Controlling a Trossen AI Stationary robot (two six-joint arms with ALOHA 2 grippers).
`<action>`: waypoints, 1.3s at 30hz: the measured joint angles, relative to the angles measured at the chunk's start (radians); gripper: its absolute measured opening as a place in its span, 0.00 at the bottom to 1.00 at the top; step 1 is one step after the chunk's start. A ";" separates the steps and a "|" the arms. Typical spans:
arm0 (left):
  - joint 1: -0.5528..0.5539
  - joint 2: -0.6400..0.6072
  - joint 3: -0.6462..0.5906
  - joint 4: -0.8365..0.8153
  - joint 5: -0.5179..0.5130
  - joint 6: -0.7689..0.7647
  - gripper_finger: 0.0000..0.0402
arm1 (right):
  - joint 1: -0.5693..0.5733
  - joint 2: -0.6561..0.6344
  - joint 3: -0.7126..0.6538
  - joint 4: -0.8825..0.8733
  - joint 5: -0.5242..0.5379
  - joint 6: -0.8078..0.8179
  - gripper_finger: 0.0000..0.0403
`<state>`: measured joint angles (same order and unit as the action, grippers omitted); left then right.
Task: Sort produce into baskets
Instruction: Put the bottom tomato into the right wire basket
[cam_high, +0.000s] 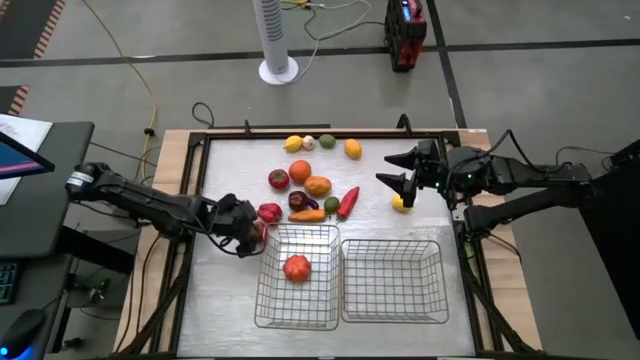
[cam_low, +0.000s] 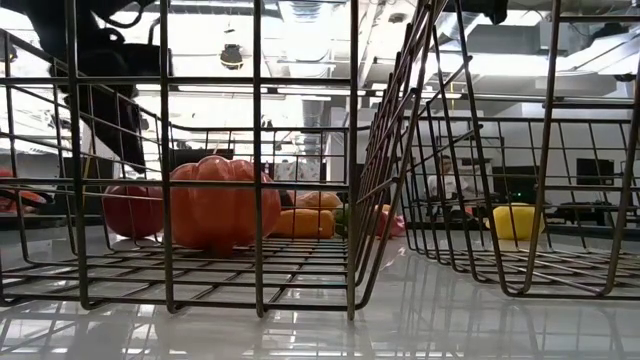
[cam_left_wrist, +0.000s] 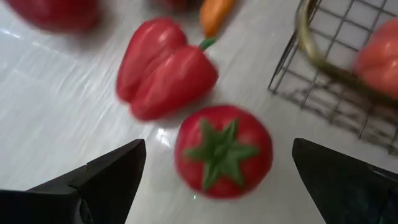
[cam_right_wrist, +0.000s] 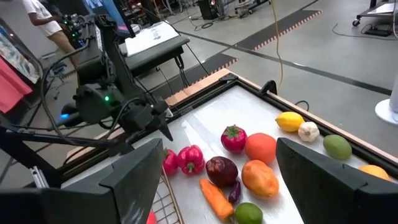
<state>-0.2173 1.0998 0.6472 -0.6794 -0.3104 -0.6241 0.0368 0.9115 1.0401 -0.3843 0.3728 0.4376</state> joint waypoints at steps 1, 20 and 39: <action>0.000 0.019 0.000 0.020 -0.002 0.007 0.98 | 0.000 0.000 0.000 0.000 0.000 0.000 0.85; 0.002 0.213 0.000 0.076 0.018 0.051 0.89 | 0.000 0.000 0.000 -0.004 0.003 -0.002 0.85; 0.130 -0.149 0.128 -0.101 -0.016 -0.007 0.72 | -0.003 -0.002 0.000 0.005 0.004 -0.020 0.85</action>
<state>-0.0870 0.9505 0.7752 -0.7801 -0.3267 -0.6307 0.0336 0.9092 1.0401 -0.3791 0.3763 0.4180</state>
